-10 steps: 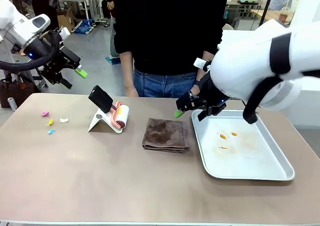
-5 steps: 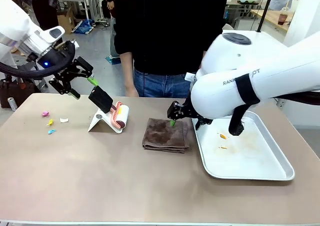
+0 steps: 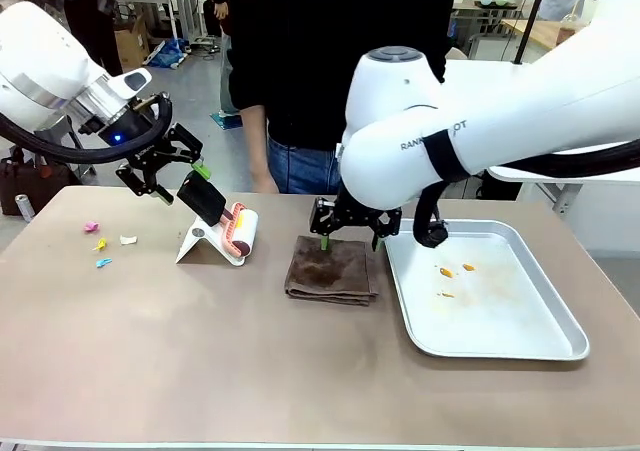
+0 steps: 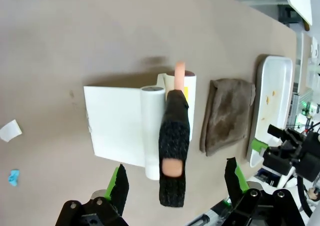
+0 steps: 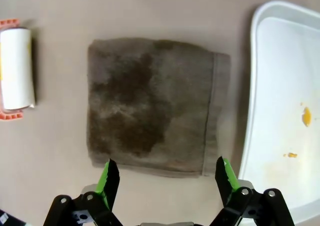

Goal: Clean the surface of the table.
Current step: Hold the Lint Roller with your left hand and the towel with your right hand.

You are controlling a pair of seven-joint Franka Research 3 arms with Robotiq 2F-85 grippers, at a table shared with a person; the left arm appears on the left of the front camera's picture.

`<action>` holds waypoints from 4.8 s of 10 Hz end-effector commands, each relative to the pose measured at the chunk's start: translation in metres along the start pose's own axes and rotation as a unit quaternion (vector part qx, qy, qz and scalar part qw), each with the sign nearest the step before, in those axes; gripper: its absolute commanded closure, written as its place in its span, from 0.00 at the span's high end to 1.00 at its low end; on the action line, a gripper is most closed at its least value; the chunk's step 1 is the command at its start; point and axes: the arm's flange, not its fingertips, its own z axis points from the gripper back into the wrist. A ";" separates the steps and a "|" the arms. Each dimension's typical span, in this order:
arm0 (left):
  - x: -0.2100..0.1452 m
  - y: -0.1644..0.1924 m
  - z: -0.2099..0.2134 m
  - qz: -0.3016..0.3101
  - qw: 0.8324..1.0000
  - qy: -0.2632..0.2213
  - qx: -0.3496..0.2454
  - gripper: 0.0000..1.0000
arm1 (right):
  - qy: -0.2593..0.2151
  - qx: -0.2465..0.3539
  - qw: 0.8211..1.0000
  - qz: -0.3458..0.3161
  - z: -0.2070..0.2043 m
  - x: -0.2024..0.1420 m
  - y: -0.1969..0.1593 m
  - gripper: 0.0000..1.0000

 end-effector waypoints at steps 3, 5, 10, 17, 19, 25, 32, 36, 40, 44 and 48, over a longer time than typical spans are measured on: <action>0.015 -0.015 -0.007 0.001 1.000 0.012 -0.008 1.00 | 0.003 -0.038 0.999 -0.038 -0.015 0.018 0.014 1.00; 0.016 -0.016 -0.015 0.009 1.000 0.021 -0.005 1.00 | 0.005 -0.050 0.997 -0.059 -0.024 0.024 0.019 1.00; 0.011 0.002 -0.012 0.018 1.000 0.023 0.001 1.00 | 0.018 -0.093 0.993 -0.073 -0.044 0.032 0.017 1.00; 0.014 0.003 -0.020 0.018 0.999 0.028 -0.003 1.00 | 0.033 -0.067 0.994 -0.084 -0.068 0.029 -0.007 1.00; 0.014 0.003 -0.020 0.016 0.999 0.028 0.001 1.00 | 0.044 -0.051 0.994 -0.087 -0.075 0.027 -0.014 1.00; 0.017 0.014 -0.017 0.015 0.999 0.028 0.004 1.00 | 0.050 -0.046 0.994 -0.088 -0.079 0.025 -0.018 1.00; 0.017 0.015 -0.016 0.000 1.000 0.019 -0.008 1.00 | 0.052 -0.046 0.994 -0.090 -0.080 0.025 -0.020 1.00; 0.017 0.014 -0.017 -0.019 1.000 0.020 -0.007 0.41 | 0.052 -0.053 0.993 -0.090 -0.081 0.024 -0.021 0.67; 0.017 0.013 -0.017 -0.034 0.999 0.017 -0.016 0.00 | 0.063 -0.042 0.993 -0.090 -0.082 0.025 -0.023 0.00; 0.016 0.012 -0.016 -0.035 0.999 0.013 -0.018 0.00 | 0.072 -0.037 0.993 -0.087 -0.085 0.025 -0.024 0.00; 0.013 0.011 -0.013 -0.039 0.999 0.003 -0.026 0.00 | 0.073 -0.034 0.993 -0.086 -0.085 0.025 -0.024 0.00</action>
